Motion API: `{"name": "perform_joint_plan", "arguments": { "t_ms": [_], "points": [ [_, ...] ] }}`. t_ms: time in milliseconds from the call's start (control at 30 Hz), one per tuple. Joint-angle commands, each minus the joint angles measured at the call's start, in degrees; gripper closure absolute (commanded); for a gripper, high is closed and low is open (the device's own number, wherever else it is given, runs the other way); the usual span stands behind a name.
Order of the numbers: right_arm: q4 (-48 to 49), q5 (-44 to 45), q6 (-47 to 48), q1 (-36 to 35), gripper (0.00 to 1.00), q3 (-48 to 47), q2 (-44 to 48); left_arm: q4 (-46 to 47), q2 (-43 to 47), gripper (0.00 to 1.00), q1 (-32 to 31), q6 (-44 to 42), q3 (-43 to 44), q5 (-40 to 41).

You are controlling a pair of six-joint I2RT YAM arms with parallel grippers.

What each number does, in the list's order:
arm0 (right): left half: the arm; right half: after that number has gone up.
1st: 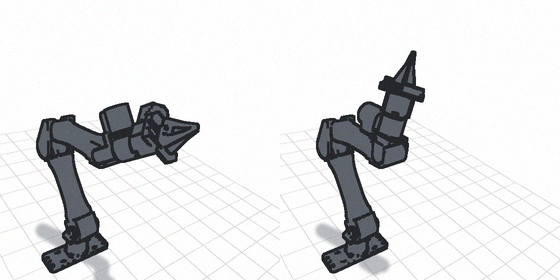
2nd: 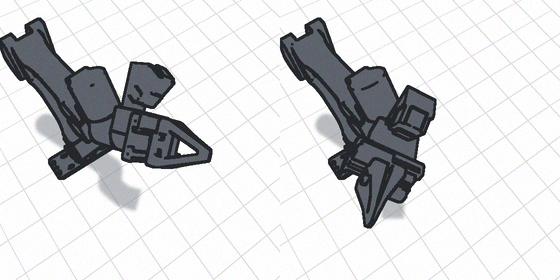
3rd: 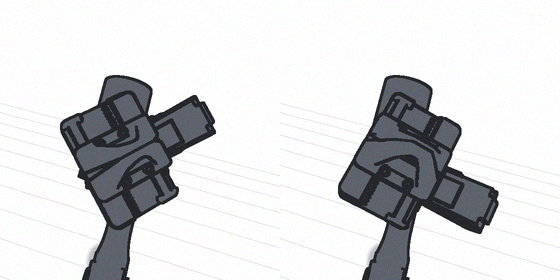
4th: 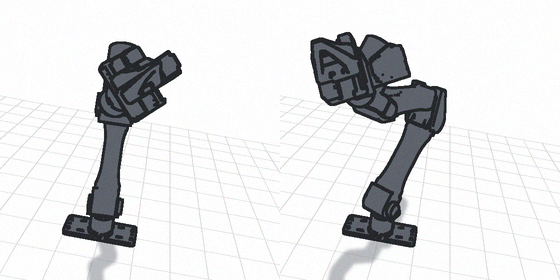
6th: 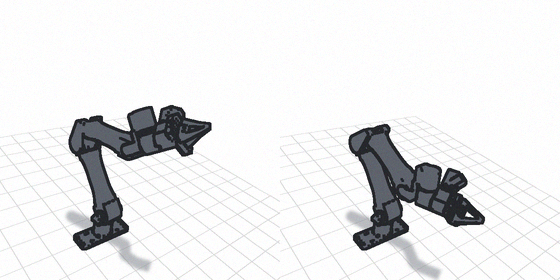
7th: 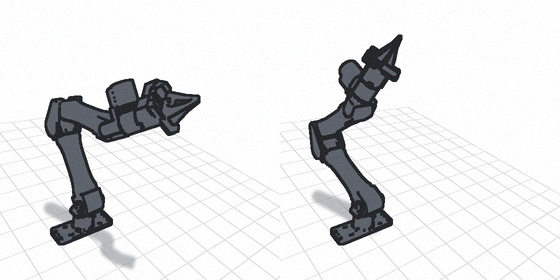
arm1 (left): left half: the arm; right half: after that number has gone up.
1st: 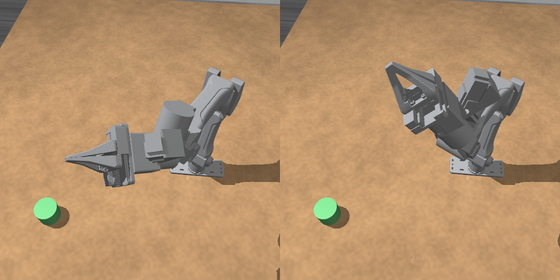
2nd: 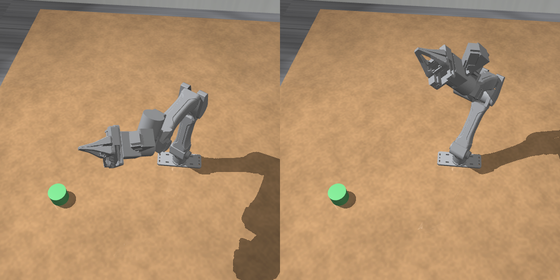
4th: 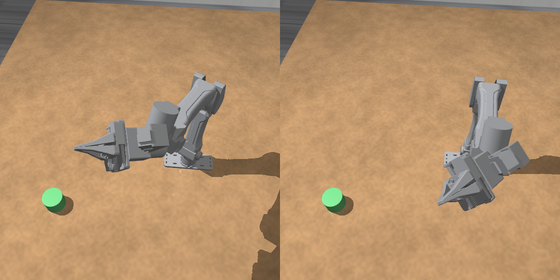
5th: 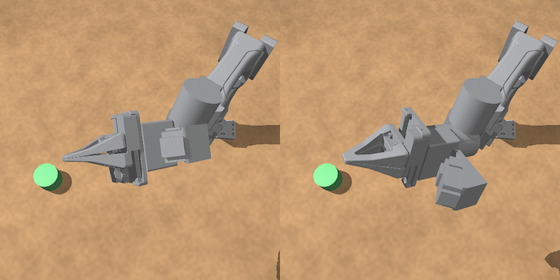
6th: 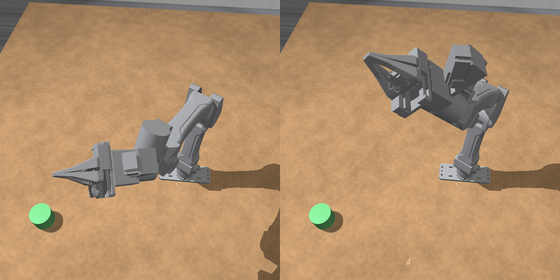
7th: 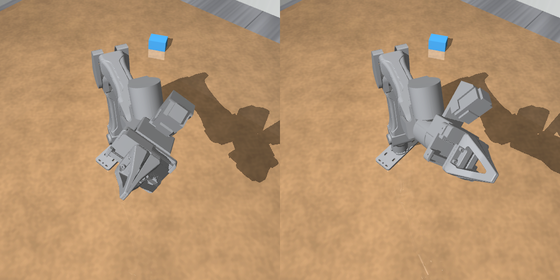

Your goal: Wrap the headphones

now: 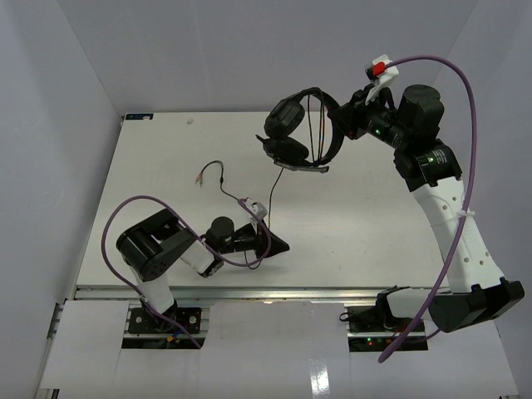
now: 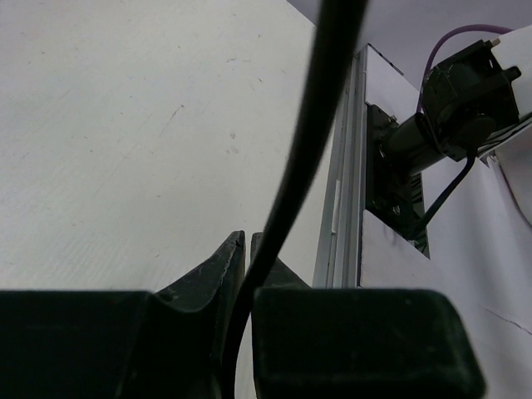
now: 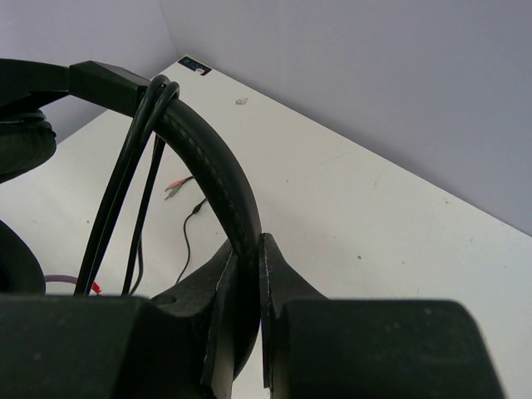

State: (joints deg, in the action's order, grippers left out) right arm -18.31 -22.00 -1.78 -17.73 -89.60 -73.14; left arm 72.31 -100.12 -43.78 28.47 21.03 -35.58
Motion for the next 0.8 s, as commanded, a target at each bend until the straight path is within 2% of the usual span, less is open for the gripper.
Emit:
{"name": "perform_joint_plan", "arguments": {
  "t_ms": [0, 267, 533, 767],
  "points": [
    [4.2, 1.9, -2.7, 1.6, 0.92, -4.0, 0.2, 5.5, -2.5, 0.82, -2.5, 1.1, -0.6, 2.4],
    [4.0, 8.7, -3.9, 2.6, 0.92, -5.2, -0.4, 4.9, -1.2, 0.89, -7.2, 0.5, -3.0, 6.9],
    [3.7, 18.3, -7.6, 2.8, 0.92, -5.0, -1.3, -12.3, 10.3, 0.99, -15.2, -5.2, -1.2, 14.6],
    [3.4, 23.7, -9.2, 3.0, 0.92, -4.2, -2.4, -17.6, 10.9, 1.0, -18.5, -6.1, 2.2, 15.4]
  ]
}}
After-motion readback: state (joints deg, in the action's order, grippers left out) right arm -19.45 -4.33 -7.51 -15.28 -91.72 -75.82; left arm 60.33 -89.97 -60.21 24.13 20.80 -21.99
